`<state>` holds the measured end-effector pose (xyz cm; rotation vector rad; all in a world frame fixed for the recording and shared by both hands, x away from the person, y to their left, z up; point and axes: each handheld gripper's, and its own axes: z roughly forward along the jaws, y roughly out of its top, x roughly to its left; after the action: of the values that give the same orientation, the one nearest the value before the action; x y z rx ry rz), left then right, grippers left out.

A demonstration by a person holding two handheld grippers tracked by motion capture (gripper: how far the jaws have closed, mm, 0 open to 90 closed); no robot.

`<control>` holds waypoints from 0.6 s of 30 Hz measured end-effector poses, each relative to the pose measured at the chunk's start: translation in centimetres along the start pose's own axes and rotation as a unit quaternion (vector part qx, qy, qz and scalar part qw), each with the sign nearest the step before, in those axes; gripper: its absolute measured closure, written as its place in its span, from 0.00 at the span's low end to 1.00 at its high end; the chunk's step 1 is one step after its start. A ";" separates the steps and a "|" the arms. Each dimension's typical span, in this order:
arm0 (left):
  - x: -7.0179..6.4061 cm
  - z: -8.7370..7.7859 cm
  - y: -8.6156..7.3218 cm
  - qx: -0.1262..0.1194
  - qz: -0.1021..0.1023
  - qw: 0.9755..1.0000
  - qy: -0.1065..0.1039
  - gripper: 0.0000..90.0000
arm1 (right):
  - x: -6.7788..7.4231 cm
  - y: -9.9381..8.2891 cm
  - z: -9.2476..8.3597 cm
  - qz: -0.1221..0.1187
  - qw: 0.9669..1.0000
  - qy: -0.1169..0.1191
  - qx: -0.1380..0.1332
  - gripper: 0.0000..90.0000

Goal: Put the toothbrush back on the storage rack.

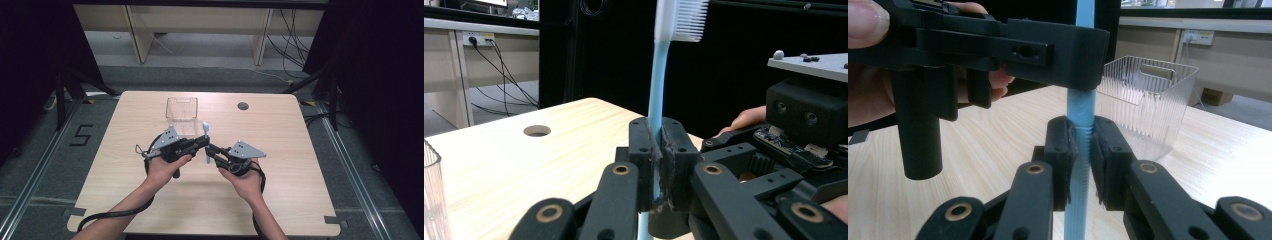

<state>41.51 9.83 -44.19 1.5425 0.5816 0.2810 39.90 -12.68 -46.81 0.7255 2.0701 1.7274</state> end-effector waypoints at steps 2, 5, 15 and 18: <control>0.0 0.0 0.0 0.001 0.004 1.000 0.001 0.94 | 0.0 0.0 0.1 -0.001 1.000 0.000 -0.002 0.88; 0.0 -0.2 0.2 -0.004 0.010 1.000 0.005 0.94 | 0.0 0.1 0.2 -0.007 1.000 -0.003 -0.004 0.81; 0.8 -1.3 1.5 -0.026 0.036 0.999 0.031 0.94 | 0.0 -0.2 -0.6 -0.007 0.999 -0.030 0.009 0.61; 1.0 -1.5 1.7 -0.032 0.045 0.998 0.040 0.94 | -0.1 -0.6 -1.3 0.003 0.999 -0.037 0.017 0.60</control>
<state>41.90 11.72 -42.57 1.5039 0.5606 0.4279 39.13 -13.82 -47.17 0.7936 2.0548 1.6460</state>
